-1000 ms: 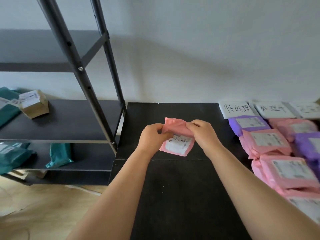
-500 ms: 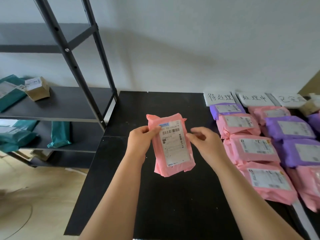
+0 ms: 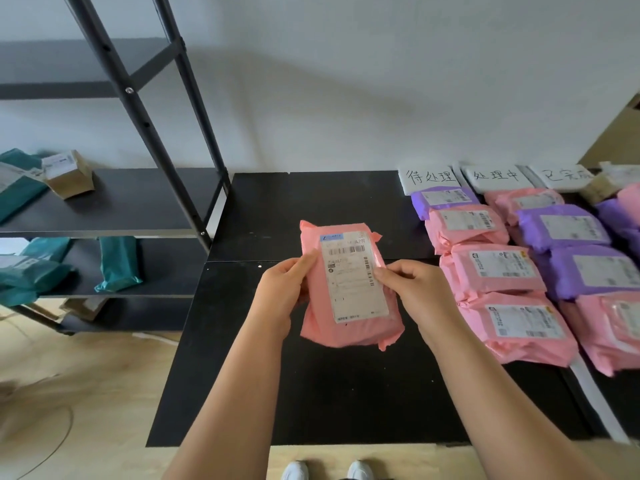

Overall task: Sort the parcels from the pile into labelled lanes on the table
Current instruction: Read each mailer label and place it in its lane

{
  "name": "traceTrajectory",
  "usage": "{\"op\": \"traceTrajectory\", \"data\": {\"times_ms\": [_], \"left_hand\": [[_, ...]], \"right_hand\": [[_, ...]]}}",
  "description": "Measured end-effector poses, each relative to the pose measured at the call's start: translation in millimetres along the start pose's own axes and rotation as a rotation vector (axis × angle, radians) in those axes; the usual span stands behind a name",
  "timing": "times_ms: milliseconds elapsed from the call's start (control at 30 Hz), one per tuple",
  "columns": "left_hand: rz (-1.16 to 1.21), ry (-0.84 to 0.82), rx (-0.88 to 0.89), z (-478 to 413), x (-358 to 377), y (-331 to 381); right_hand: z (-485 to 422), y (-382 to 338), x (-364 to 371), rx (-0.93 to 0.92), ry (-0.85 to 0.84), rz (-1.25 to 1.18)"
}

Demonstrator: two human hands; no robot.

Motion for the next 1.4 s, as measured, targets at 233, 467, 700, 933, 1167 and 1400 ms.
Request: {"op": "traceTrajectory", "data": {"times_ms": [233, 467, 700, 933, 1167, 1400], "left_hand": [[0.048, -0.108, -0.01, 10.3, -20.7, -3.6], [0.02, -0.134, 0.023, 12.6, -28.2, -0.6], [-0.065, -0.249, 0.098, 18.0, -30.1, 7.8], [-0.085, -0.333, 0.161, 27.2, -37.1, 21.4], [-0.013, -0.376, 0.226, 27.9, -50.1, 38.2], [0.06, -0.383, 0.277, 32.7, -48.0, 55.6]], "right_hand": [[13.1, -8.4, 16.1, 0.048, 0.08, -0.05], [23.9, -14.0, 17.2, 0.047, 0.1, -0.064], [29.7, -23.6, 9.9, 0.02, 0.118, -0.165], [33.2, -47.2, 3.8, -0.102, 0.193, -0.261], [36.7, -65.7, -1.5, -0.244, 0.173, -0.337], [38.7, -80.1, -7.4, -0.294, 0.183, -0.441]]}}
Point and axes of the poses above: each hand's wrist, its own z-axis away from the middle knuckle, its own x-axis out of the palm, y = z × x, the point moved 3 cm from there along -z, towards the middle knuckle
